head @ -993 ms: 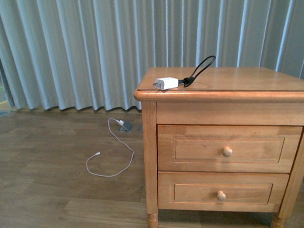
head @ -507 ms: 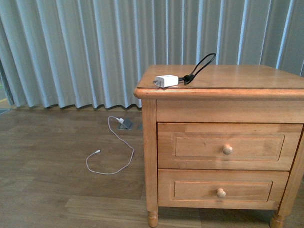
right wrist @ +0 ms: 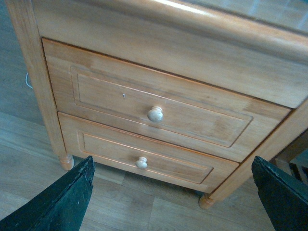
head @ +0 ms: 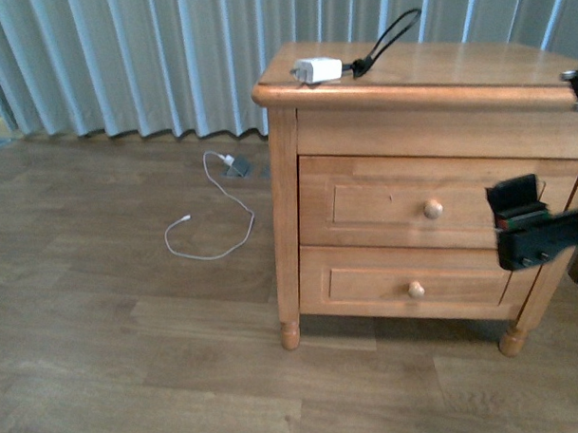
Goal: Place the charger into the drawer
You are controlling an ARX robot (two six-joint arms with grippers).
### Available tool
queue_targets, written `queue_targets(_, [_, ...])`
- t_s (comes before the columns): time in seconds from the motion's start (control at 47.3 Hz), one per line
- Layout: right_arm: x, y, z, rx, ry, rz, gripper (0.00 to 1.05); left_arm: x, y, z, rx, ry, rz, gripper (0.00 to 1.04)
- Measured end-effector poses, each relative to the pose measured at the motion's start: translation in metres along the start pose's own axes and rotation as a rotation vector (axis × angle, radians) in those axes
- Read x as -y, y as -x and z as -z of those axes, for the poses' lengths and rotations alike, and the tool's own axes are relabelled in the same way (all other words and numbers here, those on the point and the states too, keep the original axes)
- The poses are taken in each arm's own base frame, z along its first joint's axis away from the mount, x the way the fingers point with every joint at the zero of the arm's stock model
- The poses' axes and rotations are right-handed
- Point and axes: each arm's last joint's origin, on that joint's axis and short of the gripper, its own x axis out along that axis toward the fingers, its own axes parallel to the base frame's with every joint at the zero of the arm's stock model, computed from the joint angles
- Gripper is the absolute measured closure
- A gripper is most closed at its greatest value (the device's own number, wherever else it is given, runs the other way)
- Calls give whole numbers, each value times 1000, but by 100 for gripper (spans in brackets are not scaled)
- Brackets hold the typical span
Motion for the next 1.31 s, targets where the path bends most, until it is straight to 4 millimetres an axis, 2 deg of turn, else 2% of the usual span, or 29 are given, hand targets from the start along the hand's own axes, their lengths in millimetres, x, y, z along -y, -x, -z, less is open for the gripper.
queue_targets(0.338, [-31, -113, 39, 1, 75, 72, 8, 0, 0, 0, 0, 0, 0, 6])
queue_targets(0.592, [-42, -159, 59, 3, 103, 98, 8, 0, 0, 0, 0, 0, 0, 6])
queue_targets(1.014, [-35, -195, 68, 0, 100, 147, 8, 0, 0, 0, 0, 0, 0, 6])
queue_targets(1.31, [-33, -203, 70, -16, 100, 166, 8, 0, 0, 0, 0, 0, 0, 6])
